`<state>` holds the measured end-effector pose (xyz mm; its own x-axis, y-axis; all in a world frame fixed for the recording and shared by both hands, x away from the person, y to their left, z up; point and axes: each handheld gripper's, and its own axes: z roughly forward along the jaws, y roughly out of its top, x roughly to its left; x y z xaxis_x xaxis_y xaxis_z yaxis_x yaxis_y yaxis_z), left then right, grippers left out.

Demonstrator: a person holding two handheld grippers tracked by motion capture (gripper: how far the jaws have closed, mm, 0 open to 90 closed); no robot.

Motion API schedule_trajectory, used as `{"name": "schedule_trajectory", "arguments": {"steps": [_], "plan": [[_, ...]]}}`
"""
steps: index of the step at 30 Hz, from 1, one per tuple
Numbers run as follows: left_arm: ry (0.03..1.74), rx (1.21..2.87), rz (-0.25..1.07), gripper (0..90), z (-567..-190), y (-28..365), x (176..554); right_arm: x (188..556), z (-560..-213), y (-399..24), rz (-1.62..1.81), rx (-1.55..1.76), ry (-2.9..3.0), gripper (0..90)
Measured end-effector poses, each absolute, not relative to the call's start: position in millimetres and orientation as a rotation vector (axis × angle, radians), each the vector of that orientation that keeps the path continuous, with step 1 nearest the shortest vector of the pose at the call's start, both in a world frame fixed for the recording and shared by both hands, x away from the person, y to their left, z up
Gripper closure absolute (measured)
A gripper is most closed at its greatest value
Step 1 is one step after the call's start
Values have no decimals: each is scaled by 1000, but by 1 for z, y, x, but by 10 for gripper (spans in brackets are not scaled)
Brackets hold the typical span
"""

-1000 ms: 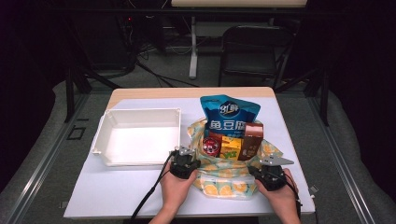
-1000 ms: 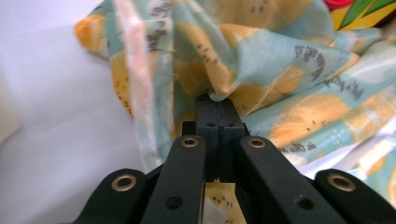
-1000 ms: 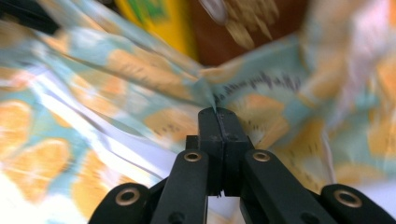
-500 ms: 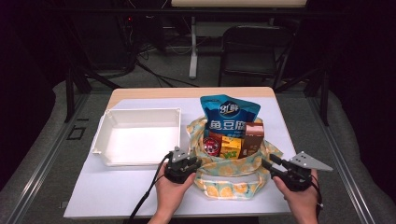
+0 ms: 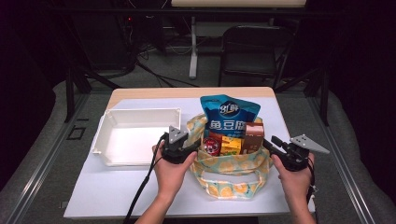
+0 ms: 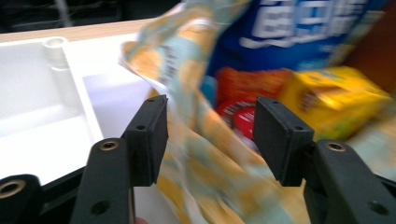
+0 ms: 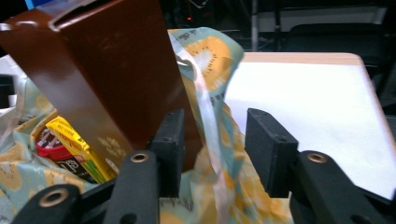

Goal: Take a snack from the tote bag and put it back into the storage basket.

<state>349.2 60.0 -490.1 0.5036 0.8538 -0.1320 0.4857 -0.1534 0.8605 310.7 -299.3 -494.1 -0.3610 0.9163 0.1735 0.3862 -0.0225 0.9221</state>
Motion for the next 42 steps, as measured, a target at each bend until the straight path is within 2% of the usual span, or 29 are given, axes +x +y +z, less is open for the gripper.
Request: {"name": "schedule_trajectory", "arguments": {"steps": [1, 2, 6, 7, 8, 9, 19, 26, 30, 31, 32, 33, 35, 36, 38, 42], "plan": [[1132, 1803, 495, 446, -492, 58, 354, 313, -495, -298, 1380, 1360, 1764, 621], [1141, 1838, 483, 510, -496, 53, 360, 318, -498, -296, 1395, 1348, 1779, 653], [1123, 1908, 475, 831, -506, 45, 361, 324, -506, -293, 1340, 1338, 1828, 823], [1121, 1929, 468, 831, -509, 43, 360, 324, -506, -293, 1340, 1338, 1828, 823], [1124, 1935, 468, 884, -513, 42, 360, 326, -509, -291, 1347, 1349, 1829, 855], [1128, 1937, 467, 899, -517, 41, 359, 327, -511, -291, 1328, 1346, 1851, 890], [1146, 2055, 500, 900, -565, 33, 349, 350, -556, -286, 1079, 1519, 2042, 900], [1163, 2040, 439, 899, -567, 38, 354, 352, -563, -288, 1050, 1549, 2036, 900], [1164, 2029, 456, 887, -566, 39, 351, 341, -559, -291, 1113, 1507, 1995, 795], [1166, 2027, 450, 887, -567, 39, 351, 341, -559, -291, 1113, 1507, 1995, 795], [1166, 2027, 430, 884, -567, 41, 352, 331, -553, -295, 1135, 1498, 1971, 726], [1166, 2027, 430, 882, -567, 41, 352, 326, -550, -297, 1144, 1489, 1951, 707], [1164, 2012, 396, 870, -567, 43, 353, 316, -543, -300, 1163, 1466, 1920, 774], [1164, 2012, 396, 868, -567, 43, 353, 316, -543, -300, 1163, 1466, 1920, 774], [1156, 2006, 405, 868, -567, 43, 351, 307, -537, -300, 1198, 1454, 1904, 861], [1155, 2006, 410, 868, -567, 43, 351, 311, -547, -293, 1128, 1458, 1979, 870]]}}
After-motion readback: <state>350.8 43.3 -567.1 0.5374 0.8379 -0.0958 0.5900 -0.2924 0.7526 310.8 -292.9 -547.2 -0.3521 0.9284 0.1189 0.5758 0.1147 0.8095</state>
